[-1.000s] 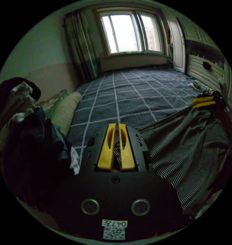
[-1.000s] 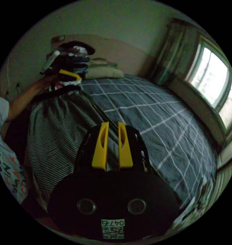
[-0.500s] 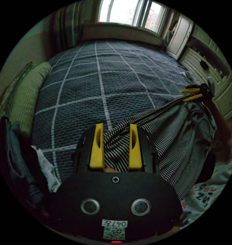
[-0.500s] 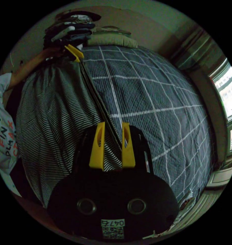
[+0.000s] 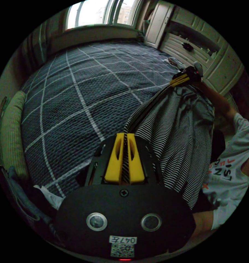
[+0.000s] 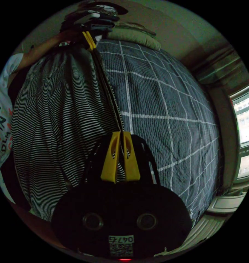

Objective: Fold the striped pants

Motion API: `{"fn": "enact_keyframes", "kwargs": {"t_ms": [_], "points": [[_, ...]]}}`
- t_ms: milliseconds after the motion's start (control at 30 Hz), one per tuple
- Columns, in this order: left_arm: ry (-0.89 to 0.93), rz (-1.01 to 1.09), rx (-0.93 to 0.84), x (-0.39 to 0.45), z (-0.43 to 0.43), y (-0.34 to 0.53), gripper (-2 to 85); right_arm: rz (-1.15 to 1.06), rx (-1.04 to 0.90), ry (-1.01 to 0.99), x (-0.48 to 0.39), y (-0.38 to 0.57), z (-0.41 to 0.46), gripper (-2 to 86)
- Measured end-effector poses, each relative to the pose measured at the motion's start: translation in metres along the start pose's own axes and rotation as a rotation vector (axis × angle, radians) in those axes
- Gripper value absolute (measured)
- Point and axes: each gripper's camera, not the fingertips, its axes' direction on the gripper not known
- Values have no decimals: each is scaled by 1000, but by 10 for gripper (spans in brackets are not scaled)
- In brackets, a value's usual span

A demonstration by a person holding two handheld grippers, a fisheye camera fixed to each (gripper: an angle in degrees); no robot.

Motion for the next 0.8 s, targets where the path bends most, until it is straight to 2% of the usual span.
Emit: {"fn": "enact_keyframes", "kwargs": {"t_ms": [100,233,367,467,600,667,733,800], "points": [[-93,-9,43,4,-10,-4,-3,50,38,58,15,8,1,2],[-229,-159,151,4,-20,-14,0,138,72,119,48,16,15,2],[-353,-232,32,7,7,-31,23,184,37,93,78,22,44,12],[-389,-327,-21,1,30,-36,81,275,-46,-36,107,39,77,37],[-382,-437,54,-2,20,-38,109,424,175,-38,145,115,33,63],[-554,-426,105,17,4,-45,90,500,254,2,162,171,2,63],[-655,-334,98,41,0,-60,69,575,151,102,180,250,-23,67],[-647,-217,82,68,3,-79,61,633,24,135,189,310,-31,69]]}}
